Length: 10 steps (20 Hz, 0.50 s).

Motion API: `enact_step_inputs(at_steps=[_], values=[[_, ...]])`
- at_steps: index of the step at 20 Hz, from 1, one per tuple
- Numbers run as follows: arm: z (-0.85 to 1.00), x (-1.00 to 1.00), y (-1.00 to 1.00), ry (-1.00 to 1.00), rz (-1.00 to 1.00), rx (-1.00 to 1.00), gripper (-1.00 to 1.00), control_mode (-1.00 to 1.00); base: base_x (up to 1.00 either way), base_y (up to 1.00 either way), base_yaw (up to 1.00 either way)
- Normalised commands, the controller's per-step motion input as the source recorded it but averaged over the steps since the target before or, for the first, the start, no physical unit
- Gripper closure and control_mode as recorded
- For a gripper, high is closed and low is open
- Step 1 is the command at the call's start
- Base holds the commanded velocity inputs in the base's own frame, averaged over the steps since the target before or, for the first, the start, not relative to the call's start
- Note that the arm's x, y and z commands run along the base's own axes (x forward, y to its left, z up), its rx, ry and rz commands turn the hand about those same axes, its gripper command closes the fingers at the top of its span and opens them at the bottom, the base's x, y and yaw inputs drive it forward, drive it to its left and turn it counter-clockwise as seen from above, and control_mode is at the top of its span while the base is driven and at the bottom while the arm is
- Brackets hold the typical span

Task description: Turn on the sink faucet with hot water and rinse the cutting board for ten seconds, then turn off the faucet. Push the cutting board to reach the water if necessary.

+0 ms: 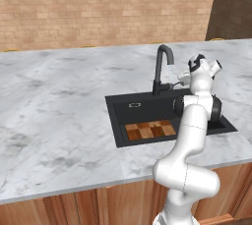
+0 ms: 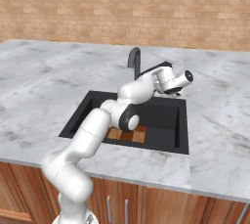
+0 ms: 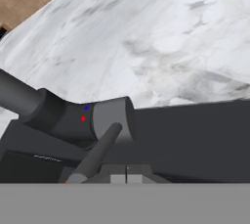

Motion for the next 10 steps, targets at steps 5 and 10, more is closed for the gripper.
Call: enact_step_inputs(at_steps=[5,10], values=[[-0.05,0.00,0.24,0.00,0.00,0.00,1.00,-1.00,0.00,0.00,0.00],[-0.07,0.00,0.28,0.00,0.00,0.00,1.00,-1.00,0.00,0.00,0.00]])
